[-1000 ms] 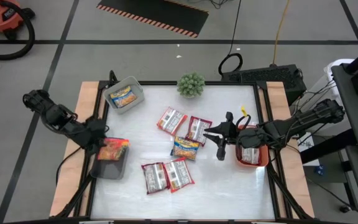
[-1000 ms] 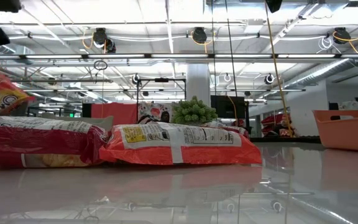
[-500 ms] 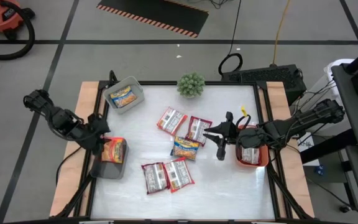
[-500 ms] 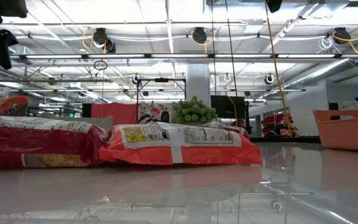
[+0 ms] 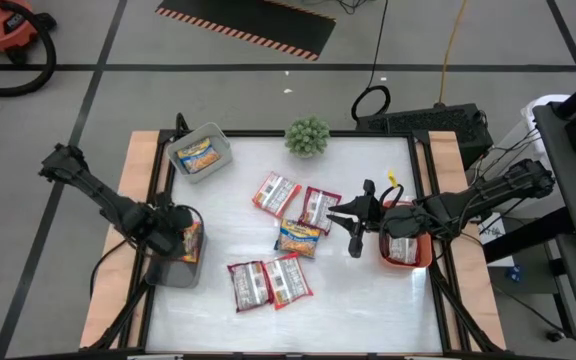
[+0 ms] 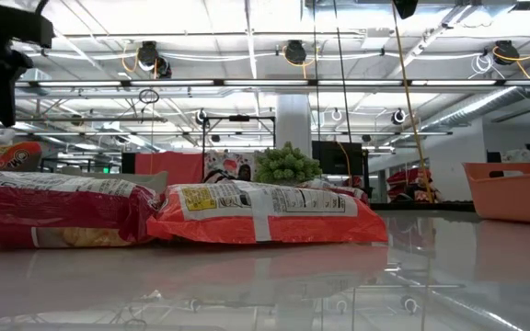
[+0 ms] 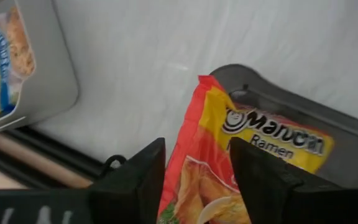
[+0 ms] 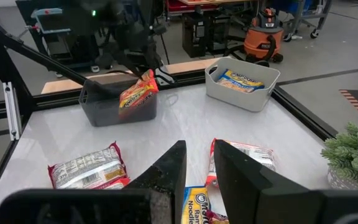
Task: Sort Maruchan noodles
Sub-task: Put the orange bag into the black bin, then put the red bag into the orange bin
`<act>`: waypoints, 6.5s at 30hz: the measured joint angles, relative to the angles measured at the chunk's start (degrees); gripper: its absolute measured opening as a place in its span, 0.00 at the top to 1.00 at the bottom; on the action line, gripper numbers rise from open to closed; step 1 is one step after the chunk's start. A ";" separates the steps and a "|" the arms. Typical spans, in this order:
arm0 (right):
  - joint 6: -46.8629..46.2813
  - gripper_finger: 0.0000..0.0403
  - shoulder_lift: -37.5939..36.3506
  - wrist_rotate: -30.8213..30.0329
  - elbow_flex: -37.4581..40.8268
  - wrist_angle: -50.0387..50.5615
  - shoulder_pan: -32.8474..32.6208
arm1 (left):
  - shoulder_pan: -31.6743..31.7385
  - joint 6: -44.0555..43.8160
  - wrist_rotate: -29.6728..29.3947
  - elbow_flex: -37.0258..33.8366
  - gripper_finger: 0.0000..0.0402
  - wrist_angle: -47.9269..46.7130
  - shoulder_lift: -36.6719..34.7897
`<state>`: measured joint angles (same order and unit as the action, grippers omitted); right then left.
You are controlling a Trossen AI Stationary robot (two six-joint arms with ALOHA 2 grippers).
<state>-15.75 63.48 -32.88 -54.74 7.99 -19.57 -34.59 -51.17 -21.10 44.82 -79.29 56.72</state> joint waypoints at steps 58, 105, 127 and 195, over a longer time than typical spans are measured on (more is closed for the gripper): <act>1.12 0.80 18.21 9.47 -12.47 -6.00 1.04 | 5.66 34.26 -16.57 16.23 0.72 22.32 7.67; 4.24 0.80 35.52 18.21 -17.63 24.88 10.49 | 6.03 35.31 -16.44 16.09 0.72 22.49 7.52; 5.87 0.60 35.23 15.44 -6.57 23.52 10.60 | 6.89 41.59 -16.35 8.08 0.72 29.10 7.55; 12.07 0.83 25.88 16.68 -2.45 10.49 7.39 | 21.20 60.10 -10.14 7.76 0.26 66.05 32.16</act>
<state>-3.68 89.36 -16.21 -57.19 18.48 -12.19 -13.39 8.93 -31.24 52.58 -13.23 88.88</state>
